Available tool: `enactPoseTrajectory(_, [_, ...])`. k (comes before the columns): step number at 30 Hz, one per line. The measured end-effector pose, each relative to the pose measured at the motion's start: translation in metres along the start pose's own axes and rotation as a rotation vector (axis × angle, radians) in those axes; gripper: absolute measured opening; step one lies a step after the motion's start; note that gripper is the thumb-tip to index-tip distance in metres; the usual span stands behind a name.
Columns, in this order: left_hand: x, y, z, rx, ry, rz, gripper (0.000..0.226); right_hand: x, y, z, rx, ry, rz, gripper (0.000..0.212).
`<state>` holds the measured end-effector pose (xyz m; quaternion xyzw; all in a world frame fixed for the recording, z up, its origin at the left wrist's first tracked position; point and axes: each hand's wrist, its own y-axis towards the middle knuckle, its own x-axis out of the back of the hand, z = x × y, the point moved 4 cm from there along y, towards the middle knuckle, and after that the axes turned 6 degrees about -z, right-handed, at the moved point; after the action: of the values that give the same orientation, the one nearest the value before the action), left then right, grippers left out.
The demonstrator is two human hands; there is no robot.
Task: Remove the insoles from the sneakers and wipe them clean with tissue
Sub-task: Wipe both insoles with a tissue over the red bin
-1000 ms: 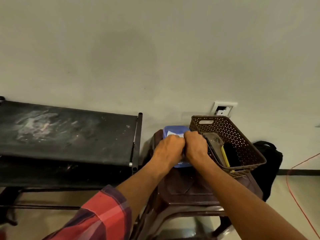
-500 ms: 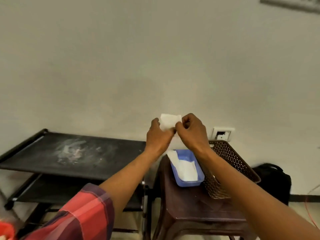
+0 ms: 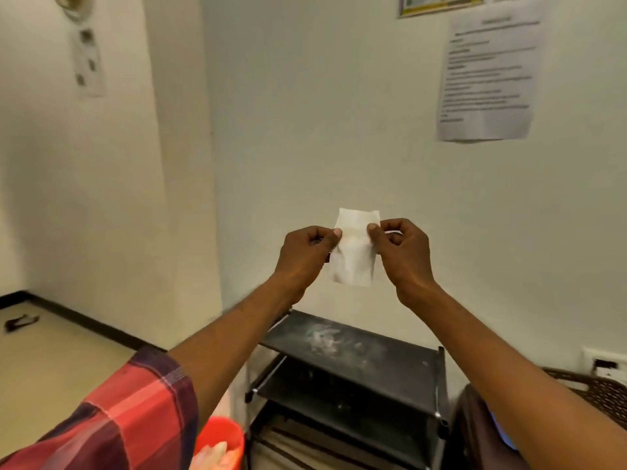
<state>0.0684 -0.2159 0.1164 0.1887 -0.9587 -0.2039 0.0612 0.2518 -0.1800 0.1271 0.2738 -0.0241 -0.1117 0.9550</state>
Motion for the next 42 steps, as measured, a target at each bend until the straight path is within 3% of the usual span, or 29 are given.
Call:
enactPoseTrajectory(6, [0.111,-0.011,-0.028,-0.050,0.036,-0.128,0.020,-0.096,-0.053,0.061,-0.043,0.164,0.270,0.036])
enactPoseTrajectory(10, [0.171,-0.026,-0.010,-0.022,0.117,-0.214,0.018,-0.158,-0.097,0.052,-0.036,0.221,0.384,0.017])
enactPoseTrajectory(15, [0.279,-0.073,0.086,0.157,0.156,-0.317,0.020,-0.262,-0.182,-0.012,-0.185,0.168,0.622,0.040])
enactPoseTrajectory(21, [0.404,-0.132,0.210,0.345,0.238,-0.453,0.020,-0.382,-0.292,-0.097,-0.299,0.120,0.813,0.032])
enactPoseTrajectory(25, [0.455,-0.199,0.347,0.577,0.330,-0.571,0.018,-0.437,-0.374,-0.197,-0.355,0.002,0.928,0.034])
enactPoseTrajectory(30, [0.449,-0.322,0.550,1.000,0.486,-0.616,0.027,-0.448,-0.487,-0.351,-0.476,-0.177,1.125,0.026])
enactPoseTrajectory(34, [0.403,-0.391,0.663,1.278,0.569,-0.592,0.038,-0.432,-0.553,-0.456,-0.549,-0.372,1.249,0.022])
enactPoseTrajectory(38, [0.374,-0.422,0.725,1.394,0.648,-0.599,0.038,-0.412,-0.599,-0.532,-0.628,-0.500,1.285,0.031])
enactPoseTrajectory(42, [0.372,-0.427,0.754,1.386,0.772,-0.622,0.047,-0.402,-0.637,-0.583,-0.680,-0.566,1.292,0.035])
